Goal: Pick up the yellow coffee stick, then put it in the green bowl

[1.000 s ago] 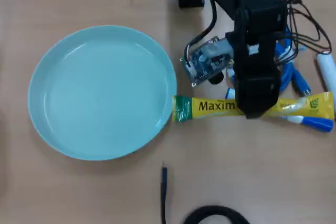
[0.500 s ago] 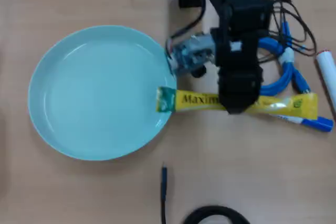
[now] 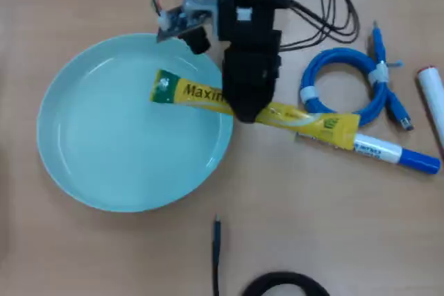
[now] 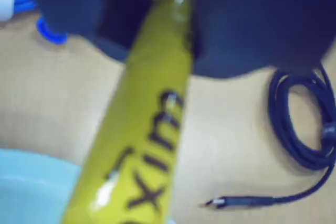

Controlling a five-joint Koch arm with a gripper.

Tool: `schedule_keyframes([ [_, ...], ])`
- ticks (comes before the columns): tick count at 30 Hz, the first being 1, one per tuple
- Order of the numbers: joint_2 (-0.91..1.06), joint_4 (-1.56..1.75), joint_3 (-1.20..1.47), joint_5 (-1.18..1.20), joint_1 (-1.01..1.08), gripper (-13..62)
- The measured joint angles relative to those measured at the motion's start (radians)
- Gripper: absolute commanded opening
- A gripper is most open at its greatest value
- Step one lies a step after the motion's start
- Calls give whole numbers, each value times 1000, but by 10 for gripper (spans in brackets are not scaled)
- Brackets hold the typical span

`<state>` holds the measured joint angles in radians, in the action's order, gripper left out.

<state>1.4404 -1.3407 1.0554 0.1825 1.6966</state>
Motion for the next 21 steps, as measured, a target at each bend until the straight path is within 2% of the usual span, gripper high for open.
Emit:
schedule_keyframes([
  [12, 161, 141, 281, -2, 261, -80],
  [21, 169, 169, 347, -2, 434, -80],
])
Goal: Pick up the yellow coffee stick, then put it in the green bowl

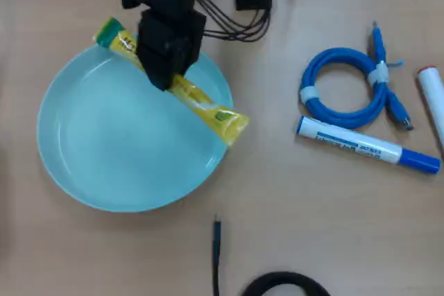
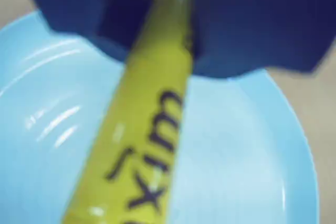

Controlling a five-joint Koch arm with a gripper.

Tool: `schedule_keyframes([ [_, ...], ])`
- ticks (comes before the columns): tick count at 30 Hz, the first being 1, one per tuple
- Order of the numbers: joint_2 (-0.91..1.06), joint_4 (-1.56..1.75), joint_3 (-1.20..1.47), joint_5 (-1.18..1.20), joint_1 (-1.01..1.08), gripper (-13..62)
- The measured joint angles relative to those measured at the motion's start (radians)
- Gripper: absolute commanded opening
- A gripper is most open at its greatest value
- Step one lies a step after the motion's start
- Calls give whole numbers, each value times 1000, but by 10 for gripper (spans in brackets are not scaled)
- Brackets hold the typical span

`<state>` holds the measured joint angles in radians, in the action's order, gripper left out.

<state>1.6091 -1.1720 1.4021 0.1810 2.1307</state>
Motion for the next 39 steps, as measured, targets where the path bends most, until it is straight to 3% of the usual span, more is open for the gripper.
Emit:
schedule_keyframes([
  [31, -64, 437, 284, 0, 114, -76],
  [39, -104, 526, 360, 0, 95, 28],
])
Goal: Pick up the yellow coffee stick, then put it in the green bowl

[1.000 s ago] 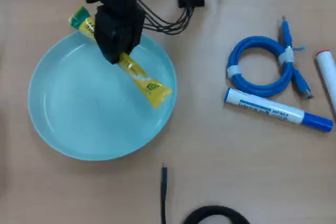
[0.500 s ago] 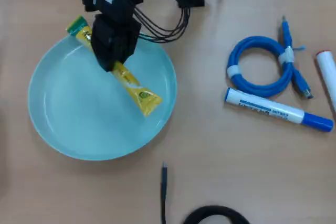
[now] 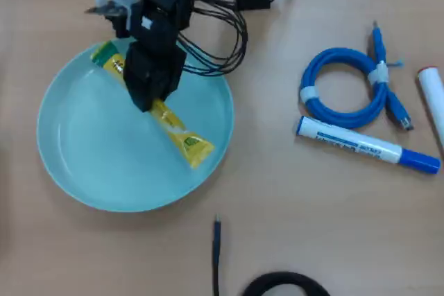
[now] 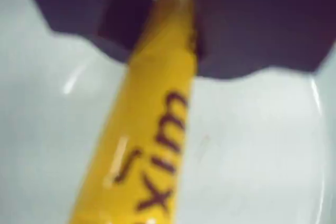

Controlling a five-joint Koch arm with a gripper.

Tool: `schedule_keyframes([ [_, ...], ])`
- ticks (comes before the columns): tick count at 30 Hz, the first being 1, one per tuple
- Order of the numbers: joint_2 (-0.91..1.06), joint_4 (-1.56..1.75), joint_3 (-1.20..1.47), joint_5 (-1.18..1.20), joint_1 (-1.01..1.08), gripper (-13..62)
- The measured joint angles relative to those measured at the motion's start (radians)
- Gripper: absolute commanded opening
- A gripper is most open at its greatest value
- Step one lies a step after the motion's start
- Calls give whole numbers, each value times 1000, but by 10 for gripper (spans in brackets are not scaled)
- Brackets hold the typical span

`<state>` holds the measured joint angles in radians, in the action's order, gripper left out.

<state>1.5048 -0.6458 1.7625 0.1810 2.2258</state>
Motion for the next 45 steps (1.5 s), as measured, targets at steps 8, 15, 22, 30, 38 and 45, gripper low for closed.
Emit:
schedule_keyframes([
  [8, -29, 23, 2, -2, -17, 33],
  [15, -72, 61, 2, 0, -23, 34],
  [22, -106, 78, 0, 0, -26, 35],
  [30, -117, 98, 0, 0, -28, 162],
  [38, -117, 124, 21, 15, -28, 446],
  [45, -117, 126, 23, 21, -26, 486],
])
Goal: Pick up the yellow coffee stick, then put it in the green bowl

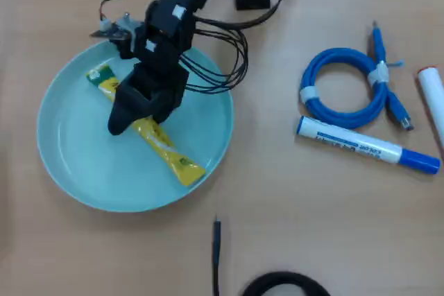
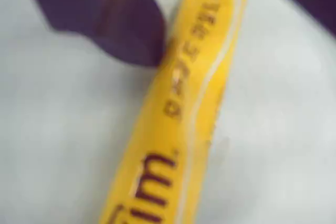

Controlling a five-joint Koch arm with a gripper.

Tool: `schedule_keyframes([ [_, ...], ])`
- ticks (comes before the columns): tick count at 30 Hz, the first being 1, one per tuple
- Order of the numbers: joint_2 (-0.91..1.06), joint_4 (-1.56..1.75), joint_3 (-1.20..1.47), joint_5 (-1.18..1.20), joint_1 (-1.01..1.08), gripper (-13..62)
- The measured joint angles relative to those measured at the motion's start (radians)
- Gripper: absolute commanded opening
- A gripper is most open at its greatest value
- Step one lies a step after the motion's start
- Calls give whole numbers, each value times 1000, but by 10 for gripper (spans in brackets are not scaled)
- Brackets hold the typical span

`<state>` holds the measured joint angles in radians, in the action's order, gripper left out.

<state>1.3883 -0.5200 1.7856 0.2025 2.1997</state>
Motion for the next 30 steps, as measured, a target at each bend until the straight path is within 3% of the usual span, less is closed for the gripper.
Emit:
schedule_keyframes([
  [6, 17, -29, 6, 0, 0, 487],
  [17, 270, -224, 14, 0, -58, 487],
  [30, 666, 98, 541, 0, -334, 482],
])
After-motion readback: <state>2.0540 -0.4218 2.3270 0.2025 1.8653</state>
